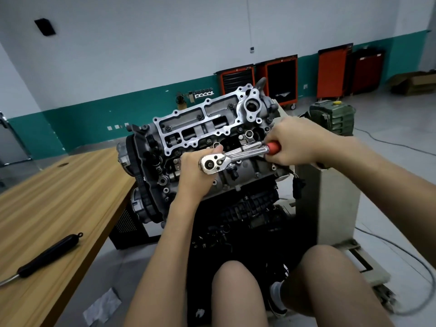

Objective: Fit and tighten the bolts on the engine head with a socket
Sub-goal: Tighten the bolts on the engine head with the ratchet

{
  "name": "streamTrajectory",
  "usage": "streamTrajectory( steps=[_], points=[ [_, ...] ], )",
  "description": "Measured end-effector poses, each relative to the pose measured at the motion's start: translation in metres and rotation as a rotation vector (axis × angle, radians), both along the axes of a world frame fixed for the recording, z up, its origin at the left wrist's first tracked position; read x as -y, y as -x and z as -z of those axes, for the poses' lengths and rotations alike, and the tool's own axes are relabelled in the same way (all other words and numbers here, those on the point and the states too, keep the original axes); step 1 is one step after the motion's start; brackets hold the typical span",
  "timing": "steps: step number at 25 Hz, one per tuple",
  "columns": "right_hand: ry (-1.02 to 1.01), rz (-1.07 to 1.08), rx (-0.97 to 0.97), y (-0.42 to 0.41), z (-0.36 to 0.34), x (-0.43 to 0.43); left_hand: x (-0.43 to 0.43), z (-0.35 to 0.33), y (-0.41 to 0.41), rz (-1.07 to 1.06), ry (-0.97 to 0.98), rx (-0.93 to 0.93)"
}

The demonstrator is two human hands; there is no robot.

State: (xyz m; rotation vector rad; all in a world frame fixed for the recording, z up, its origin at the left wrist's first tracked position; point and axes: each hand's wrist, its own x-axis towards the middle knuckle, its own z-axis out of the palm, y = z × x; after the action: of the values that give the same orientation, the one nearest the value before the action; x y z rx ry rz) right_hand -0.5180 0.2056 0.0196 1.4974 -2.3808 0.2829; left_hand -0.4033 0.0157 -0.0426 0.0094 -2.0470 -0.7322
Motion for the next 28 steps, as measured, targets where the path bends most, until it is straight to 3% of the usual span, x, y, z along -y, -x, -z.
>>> streamTrajectory(
  steps=[2, 3, 7, 9, 11, 16, 18, 19, 21, 25, 27, 28],
  points=[
    [0.074, 0.056, 0.019, -0.01, 0.021, -0.001, -0.005, 0.006, 0.0, -0.013, -0.124, -0.074],
    [0.166, 0.09, 0.129, -0.022, 0.044, -0.002, -0.008, 0.008, 0.001, -0.023, -0.17, -0.107],
    [0.599, 0.045, 0.794, -0.101, 0.137, 0.031, -0.015, 0.008, 0.006, -0.098, -0.172, -0.147],
    [0.69, -0.036, 1.01, -0.135, 0.157, 0.055, -0.013, 0.008, 0.004, -0.07, -0.188, -0.131],
    [0.625, -0.063, 0.987, -0.127, 0.152, 0.052, -0.01, 0.006, 0.002, -0.057, -0.163, -0.122],
    [0.068, -0.12, 0.324, -0.013, 0.042, -0.006, -0.006, 0.002, 0.001, -0.038, -0.046, -0.077],
    [0.041, -0.071, 0.099, -0.001, 0.017, -0.007, -0.009, 0.004, 0.001, -0.051, -0.076, -0.093],
    [0.061, -0.025, 0.085, -0.005, 0.021, -0.007, -0.011, 0.005, 0.0, -0.054, -0.121, -0.11],
    [0.221, 0.02, 0.261, -0.031, 0.062, -0.004, -0.016, 0.007, 0.0, -0.054, -0.211, -0.13],
    [0.669, -0.021, 0.872, -0.117, 0.147, 0.035, -0.02, 0.008, 0.002, -0.097, -0.215, -0.135],
    [0.697, -0.086, 1.052, -0.139, 0.156, 0.053, -0.018, 0.006, 0.0, -0.084, -0.222, -0.129],
    [0.649, -0.09, 1.036, -0.133, 0.151, 0.048, -0.018, 0.005, -0.001, -0.08, -0.215, -0.119]
  ],
)
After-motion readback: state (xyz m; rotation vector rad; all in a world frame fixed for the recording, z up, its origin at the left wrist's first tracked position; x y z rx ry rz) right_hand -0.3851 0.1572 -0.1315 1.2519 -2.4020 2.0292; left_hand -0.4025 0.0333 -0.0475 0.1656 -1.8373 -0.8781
